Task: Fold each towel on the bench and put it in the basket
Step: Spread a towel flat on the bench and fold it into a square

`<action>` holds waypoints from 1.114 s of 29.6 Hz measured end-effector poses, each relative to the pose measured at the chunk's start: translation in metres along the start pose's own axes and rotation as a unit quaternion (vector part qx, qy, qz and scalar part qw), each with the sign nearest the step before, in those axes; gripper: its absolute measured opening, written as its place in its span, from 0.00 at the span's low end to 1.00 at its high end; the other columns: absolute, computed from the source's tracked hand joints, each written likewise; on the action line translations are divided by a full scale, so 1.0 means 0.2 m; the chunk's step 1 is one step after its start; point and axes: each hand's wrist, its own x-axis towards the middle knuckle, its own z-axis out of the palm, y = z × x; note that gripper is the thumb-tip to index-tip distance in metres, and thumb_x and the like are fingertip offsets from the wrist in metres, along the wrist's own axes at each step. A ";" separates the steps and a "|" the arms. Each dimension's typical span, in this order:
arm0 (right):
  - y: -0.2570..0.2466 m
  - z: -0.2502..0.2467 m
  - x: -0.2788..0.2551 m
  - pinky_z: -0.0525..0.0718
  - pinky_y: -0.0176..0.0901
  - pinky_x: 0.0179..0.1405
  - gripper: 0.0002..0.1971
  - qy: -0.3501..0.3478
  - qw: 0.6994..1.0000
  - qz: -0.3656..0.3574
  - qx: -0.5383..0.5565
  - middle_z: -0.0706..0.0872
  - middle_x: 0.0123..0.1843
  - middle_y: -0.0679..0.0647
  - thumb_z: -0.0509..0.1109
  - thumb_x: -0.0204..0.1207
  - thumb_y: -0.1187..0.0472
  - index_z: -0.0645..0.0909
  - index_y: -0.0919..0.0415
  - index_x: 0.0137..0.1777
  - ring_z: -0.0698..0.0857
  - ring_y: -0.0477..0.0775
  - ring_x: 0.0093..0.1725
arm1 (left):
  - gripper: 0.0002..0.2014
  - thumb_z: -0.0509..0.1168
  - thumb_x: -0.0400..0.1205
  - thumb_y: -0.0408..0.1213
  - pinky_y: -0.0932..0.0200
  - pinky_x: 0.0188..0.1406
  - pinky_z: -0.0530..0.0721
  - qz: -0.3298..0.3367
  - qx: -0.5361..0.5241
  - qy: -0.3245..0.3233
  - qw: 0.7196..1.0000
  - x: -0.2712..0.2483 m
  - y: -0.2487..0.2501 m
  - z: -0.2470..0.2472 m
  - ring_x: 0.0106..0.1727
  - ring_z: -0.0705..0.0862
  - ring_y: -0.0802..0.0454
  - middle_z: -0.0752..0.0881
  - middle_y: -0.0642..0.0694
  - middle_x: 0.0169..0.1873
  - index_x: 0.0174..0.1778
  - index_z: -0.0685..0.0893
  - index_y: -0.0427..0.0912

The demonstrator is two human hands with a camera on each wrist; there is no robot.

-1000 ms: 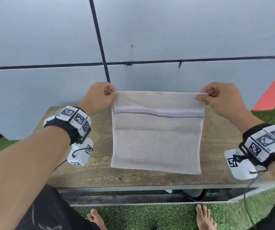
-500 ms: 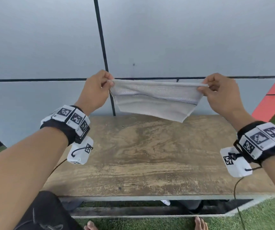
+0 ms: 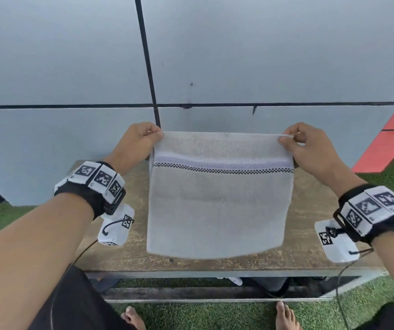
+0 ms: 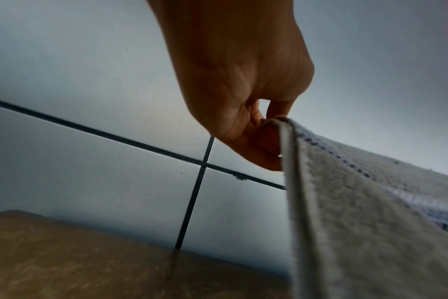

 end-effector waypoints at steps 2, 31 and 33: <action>0.05 0.05 0.01 0.86 0.47 0.27 0.06 -0.023 0.999 0.029 -0.024 0.88 0.42 0.59 0.72 0.82 0.60 0.81 0.63 0.50 0.85 0.59 0.34 | 0.07 0.65 0.86 0.36 0.50 0.37 0.85 -0.043 0.028 -0.013 0.999 -0.01 -0.07 0.04 0.33 0.84 0.46 0.87 0.40 0.36 0.45 0.85 0.38; 0.65 0.66 -0.55 0.34 0.62 0.86 0.34 -0.201 0.889 0.035 -0.411 0.36 0.90 0.52 0.38 0.87 0.37 0.42 0.52 0.90 0.32 0.53 0.88 | 0.34 0.43 0.89 0.55 0.38 0.86 0.37 -0.039 0.391 -0.053 0.918 -0.64 -0.78 0.66 0.87 0.32 0.46 0.39 0.45 0.88 0.89 0.42 0.47; 0.58 0.75 -0.47 0.33 0.60 0.86 0.33 -0.218 0.896 -0.002 -0.387 0.36 0.90 0.53 0.38 0.88 0.39 0.43 0.51 0.89 0.33 0.53 0.88 | 0.31 0.43 0.90 0.52 0.39 0.87 0.39 0.031 0.377 -0.082 0.922 -0.58 -0.71 0.77 0.87 0.33 0.47 0.39 0.47 0.88 0.89 0.43 0.47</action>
